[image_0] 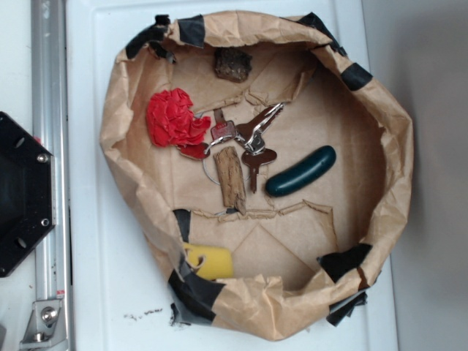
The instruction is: Grab the plastic pickle.
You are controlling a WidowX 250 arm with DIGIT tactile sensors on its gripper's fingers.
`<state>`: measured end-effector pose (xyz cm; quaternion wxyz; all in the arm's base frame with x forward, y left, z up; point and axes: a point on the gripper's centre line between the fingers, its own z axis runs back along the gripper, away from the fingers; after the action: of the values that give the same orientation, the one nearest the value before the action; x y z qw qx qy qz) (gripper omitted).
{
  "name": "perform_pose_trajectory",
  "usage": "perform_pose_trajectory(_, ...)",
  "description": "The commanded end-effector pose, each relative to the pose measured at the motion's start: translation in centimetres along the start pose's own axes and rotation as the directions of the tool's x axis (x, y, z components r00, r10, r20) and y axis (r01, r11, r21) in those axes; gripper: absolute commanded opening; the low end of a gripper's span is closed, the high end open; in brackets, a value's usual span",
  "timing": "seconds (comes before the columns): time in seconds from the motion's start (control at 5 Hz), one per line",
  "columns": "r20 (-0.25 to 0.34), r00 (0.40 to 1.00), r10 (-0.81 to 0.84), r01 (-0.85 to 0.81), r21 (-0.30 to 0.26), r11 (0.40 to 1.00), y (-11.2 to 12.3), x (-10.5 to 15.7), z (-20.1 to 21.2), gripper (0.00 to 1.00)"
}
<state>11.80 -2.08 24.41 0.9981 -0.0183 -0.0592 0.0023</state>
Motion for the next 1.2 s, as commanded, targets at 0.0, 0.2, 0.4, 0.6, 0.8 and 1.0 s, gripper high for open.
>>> perform_pose_trajectory(0.0, 0.0, 1.0, 0.0, 0.0, 0.0, 1.0, 0.0, 0.0, 0.0, 1.0)
perform_pose_trajectory(0.2, 0.086, 0.994, 0.068, -0.066, -0.031, 0.997, 0.9, 4.5, -4.3, 1.0)
perform_pose_trajectory(0.4, 0.111, 0.972, 0.208, -0.194, -0.125, 0.973, 2.1, 9.0, -9.1, 1.0)
perform_pose_trajectory(0.6, 0.069, 0.956, 0.285, -0.272, -0.162, 0.949, 2.6, 12.7, -12.8, 1.0)
perform_pose_trajectory(0.8, 0.032, 0.925, 0.379, -0.366, -0.193, 0.91, 2.5, 14.7, -16.8, 1.0)
perform_pose_trajectory(1.0, 0.023, 0.927, 0.375, -0.367, -0.162, 0.916, 1.9, 16.6, -19.1, 1.0)
